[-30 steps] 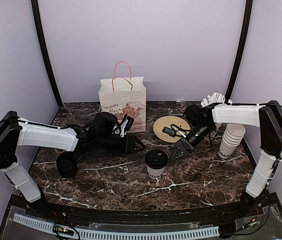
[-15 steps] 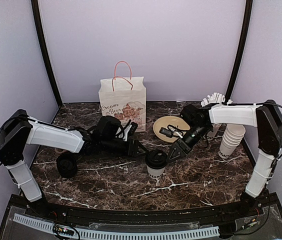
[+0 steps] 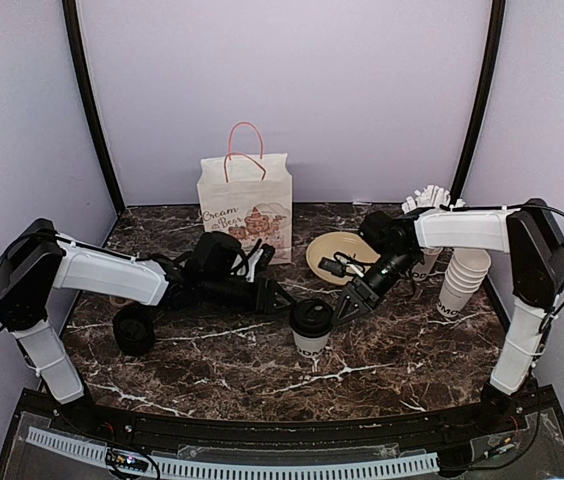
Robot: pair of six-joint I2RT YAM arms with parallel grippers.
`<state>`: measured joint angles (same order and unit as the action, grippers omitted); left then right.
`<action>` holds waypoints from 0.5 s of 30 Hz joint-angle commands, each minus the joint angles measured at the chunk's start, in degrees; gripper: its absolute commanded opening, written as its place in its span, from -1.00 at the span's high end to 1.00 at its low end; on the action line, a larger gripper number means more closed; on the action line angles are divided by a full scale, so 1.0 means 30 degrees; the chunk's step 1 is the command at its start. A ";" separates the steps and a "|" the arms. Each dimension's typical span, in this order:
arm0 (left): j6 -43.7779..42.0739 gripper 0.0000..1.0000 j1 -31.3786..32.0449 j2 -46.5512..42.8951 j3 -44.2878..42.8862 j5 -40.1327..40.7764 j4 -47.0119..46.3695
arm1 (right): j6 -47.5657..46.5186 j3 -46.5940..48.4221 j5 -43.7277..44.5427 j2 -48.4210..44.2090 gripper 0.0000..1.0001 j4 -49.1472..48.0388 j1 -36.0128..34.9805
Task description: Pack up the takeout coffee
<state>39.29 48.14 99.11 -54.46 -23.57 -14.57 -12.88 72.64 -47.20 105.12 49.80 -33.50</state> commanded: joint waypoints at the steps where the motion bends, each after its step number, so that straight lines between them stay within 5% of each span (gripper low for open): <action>1: -0.0614 0.01 0.0384 0.0576 0.0726 0.0897 0.2705 | 0.1382 -0.0012 0.5377 0.1768 -0.29 -0.2514 -0.0114; 7: -0.0801 0.10 0.0758 0.0279 0.0950 0.1603 0.4165 | 0.1517 0.0359 0.7693 0.2371 -0.19 -0.2424 -0.0019; 15: -0.1011 0.09 0.0885 -0.1703 0.0765 0.1710 0.4267 | 0.0549 0.2723 0.5827 0.1145 -0.20 -0.1781 0.0871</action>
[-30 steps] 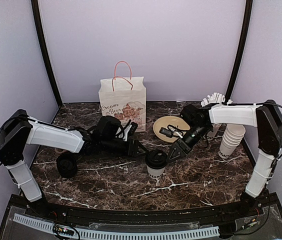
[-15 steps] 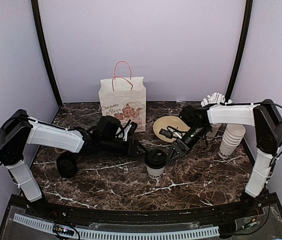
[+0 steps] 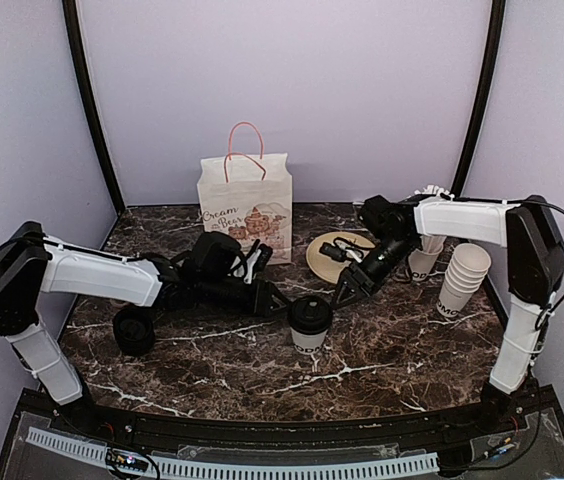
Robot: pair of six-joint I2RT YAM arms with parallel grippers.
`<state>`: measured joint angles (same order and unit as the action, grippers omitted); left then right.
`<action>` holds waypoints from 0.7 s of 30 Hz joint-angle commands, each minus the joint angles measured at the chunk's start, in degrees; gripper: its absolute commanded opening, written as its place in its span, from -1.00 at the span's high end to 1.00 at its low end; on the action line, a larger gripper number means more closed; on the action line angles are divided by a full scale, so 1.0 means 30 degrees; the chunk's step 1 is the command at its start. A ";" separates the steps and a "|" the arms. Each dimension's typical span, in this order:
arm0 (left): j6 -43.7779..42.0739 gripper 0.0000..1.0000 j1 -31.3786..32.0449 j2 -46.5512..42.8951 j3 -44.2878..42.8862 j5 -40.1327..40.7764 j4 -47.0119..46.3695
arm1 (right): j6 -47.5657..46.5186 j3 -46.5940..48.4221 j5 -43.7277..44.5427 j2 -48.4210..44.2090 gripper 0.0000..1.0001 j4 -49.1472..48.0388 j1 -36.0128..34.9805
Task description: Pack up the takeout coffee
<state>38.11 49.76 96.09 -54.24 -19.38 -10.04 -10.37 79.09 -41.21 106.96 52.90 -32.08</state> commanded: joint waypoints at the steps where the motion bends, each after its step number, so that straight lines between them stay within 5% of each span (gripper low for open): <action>1: -0.0596 0.08 0.0347 -0.1024 0.0681 0.0353 0.2644 | -0.0358 0.0716 0.3779 0.0380 -0.21 -0.2830 0.0433; 21: -0.1697 -0.47 0.0340 -0.3619 0.0909 0.2066 0.0008 | -0.2374 -0.1206 0.1164 -0.2876 -0.40 -0.1566 0.0496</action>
<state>35.75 50.54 86.87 -52.27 -15.31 -8.62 -14.35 78.54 -34.50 102.76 47.13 -30.48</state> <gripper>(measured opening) 0.705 0.681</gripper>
